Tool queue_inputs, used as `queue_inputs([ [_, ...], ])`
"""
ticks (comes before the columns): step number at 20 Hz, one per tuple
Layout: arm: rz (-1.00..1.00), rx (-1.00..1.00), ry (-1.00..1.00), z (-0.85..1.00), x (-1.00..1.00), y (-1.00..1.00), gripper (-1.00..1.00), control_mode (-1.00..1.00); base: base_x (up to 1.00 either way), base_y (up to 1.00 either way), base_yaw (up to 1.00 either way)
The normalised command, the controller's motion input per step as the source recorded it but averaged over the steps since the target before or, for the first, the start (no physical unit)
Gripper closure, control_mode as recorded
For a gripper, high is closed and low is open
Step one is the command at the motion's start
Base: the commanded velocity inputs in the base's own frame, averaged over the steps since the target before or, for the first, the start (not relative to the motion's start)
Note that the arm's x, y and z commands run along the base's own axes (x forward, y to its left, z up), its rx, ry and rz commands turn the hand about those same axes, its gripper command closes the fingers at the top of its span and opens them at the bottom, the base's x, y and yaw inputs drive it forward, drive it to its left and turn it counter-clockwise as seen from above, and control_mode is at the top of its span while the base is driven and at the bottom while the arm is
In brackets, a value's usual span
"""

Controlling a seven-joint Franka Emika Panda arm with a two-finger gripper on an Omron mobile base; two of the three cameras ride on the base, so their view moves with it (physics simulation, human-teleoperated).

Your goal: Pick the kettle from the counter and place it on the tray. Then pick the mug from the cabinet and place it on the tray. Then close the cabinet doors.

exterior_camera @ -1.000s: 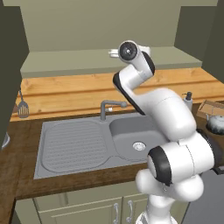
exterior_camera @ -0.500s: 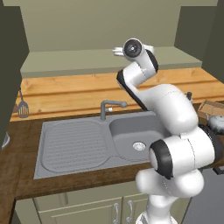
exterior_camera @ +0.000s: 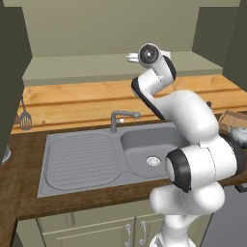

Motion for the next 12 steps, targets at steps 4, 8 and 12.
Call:
queue_inputs([
  [4,0.0,0.0,0.0,-0.12,0.08,0.0,-1.0,-1.0,0.0,0.0,0.0],
  [8,0.0,0.0,0.0,-0.11,0.0,0.0,-1.0,-1.0,0.0,0.0,0.0],
  [12,0.0,0.0,0.0,-0.06,0.0,0.0,-1.0,-1.0,0.0,0.0,0.0],
])
